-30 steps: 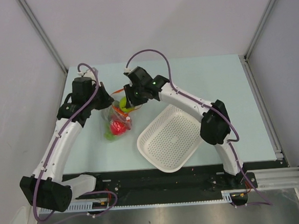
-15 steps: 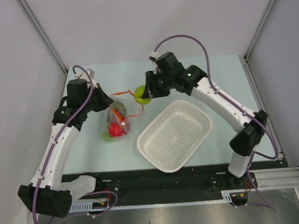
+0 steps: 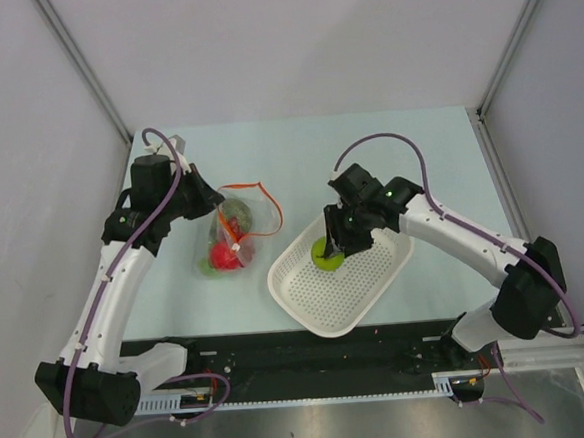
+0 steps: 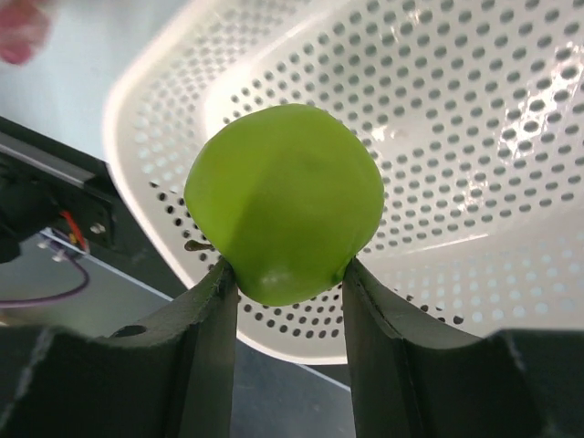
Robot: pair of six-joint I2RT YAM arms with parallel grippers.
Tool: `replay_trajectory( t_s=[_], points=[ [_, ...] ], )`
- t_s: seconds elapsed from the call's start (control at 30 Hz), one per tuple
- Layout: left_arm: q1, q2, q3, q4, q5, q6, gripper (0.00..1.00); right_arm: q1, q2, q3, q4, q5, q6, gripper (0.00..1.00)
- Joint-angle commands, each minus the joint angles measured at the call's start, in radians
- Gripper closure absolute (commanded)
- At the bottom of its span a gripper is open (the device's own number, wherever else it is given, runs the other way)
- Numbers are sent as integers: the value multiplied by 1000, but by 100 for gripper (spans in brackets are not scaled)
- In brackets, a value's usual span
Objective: Open the zip-top bag and remove the fake food
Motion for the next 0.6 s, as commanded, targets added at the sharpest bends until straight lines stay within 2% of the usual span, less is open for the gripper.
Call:
replay_trajectory(
  t_s=[0.0, 0.2, 0.3, 0.4, 0.43, 0.47, 0.57],
  points=[
    [6, -3, 38, 35, 33, -20, 100, 17, 22, -37, -11, 31, 5, 91],
    [6, -10, 21, 43, 33, -20, 100, 42, 39, -91, 4, 19, 5, 79],
    [6, -15, 9, 48, 31, -22, 100, 37, 57, -96, 24, -14, 24, 67],
    [6, -20, 5, 54, 31, -25, 100, 48, 48, -96, 24, -5, 37, 38],
    [6, -21, 5, 52, 31, -25, 100, 51, 38, -96, 21, 3, 38, 7],
    [6, -23, 2, 54, 33, -25, 100, 51, 27, -96, 20, 6, 35, 1],
    [6, -24, -3, 57, 36, -25, 100, 54, -27, -96, 29, 35, 55, 0]
  ],
)
